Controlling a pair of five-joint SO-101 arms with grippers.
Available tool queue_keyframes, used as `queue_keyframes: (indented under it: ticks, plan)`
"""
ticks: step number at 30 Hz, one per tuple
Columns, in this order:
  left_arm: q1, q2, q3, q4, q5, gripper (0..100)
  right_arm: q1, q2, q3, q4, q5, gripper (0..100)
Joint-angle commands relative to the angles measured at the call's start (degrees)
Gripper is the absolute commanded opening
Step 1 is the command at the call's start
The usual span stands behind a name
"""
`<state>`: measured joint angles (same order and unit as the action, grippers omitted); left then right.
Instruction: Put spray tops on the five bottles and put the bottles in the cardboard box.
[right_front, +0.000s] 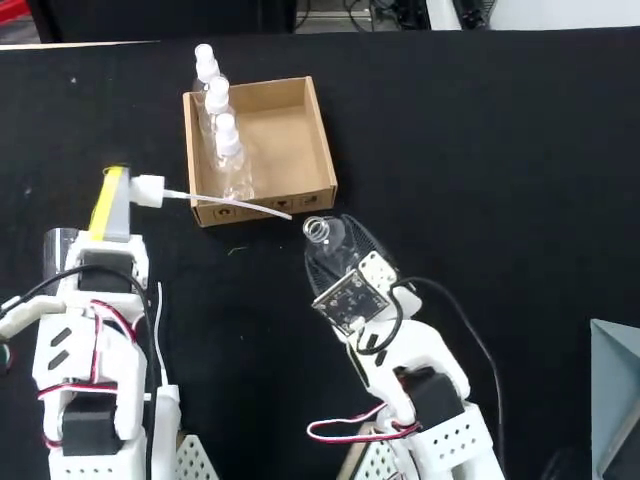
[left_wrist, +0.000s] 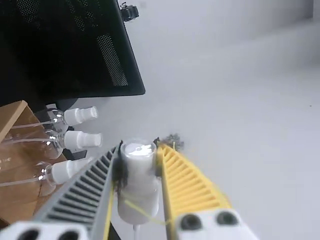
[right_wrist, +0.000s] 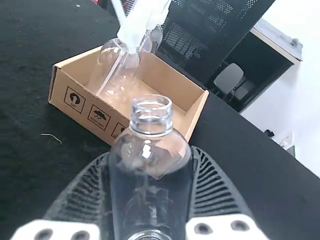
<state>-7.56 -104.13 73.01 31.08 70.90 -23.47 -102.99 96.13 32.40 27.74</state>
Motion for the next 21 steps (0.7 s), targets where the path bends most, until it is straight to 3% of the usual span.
queue_keyframes:
  ticks: [1,21]
  plan:
    - [3.5,-0.4,0.0,-1.5,-2.8,3,-1.4,-5.6,-0.3,-1.5,0.8,1.1]
    - [5.5,-0.4,0.7,-4.5,-3.0,3,-1.5,-5.6,0.2,-1.5,0.8,1.1]
